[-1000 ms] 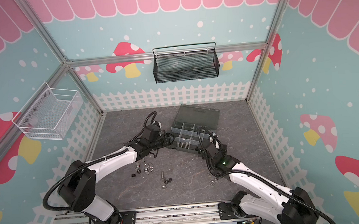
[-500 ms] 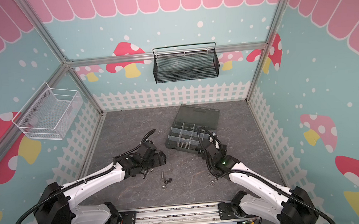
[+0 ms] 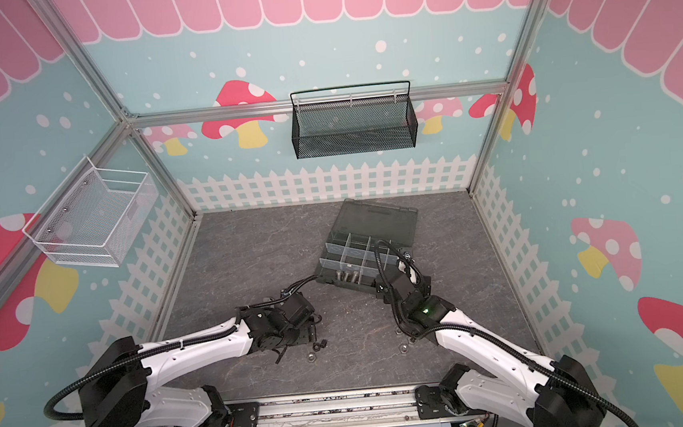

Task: Sort the screws and nuts into containers
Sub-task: 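Withdraw the left gripper and move it over an upright silver bolt, then lower the open left gripper around the upright silver bolt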

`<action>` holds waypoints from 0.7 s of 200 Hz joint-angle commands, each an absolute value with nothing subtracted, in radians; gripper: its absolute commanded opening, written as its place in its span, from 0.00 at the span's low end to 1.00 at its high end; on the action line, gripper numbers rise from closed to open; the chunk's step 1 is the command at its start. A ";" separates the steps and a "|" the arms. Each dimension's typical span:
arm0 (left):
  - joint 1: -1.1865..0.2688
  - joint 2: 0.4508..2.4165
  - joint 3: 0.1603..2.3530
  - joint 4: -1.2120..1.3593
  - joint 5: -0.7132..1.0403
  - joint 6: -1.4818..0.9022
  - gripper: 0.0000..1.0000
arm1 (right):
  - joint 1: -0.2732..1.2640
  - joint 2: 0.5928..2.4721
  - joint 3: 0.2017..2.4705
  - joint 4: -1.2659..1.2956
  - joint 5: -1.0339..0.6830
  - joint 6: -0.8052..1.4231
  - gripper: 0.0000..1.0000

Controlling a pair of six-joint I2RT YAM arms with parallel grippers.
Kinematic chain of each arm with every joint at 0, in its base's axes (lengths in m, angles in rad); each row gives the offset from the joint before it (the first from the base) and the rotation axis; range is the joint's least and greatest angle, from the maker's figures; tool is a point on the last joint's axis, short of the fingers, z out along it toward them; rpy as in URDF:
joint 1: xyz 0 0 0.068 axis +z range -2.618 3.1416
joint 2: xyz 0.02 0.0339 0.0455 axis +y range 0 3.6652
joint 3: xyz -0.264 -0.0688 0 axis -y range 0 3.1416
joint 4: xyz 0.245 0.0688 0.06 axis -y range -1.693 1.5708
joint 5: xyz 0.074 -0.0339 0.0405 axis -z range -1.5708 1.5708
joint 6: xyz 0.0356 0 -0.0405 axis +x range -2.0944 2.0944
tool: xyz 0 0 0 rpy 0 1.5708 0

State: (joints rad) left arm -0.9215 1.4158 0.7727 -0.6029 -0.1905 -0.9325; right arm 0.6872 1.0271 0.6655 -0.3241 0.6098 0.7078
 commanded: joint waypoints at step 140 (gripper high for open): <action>-0.953 1.555 0.819 -0.598 -0.177 -0.956 0.69 | 0.686 1.019 0.660 -0.342 0.627 0.733 0.98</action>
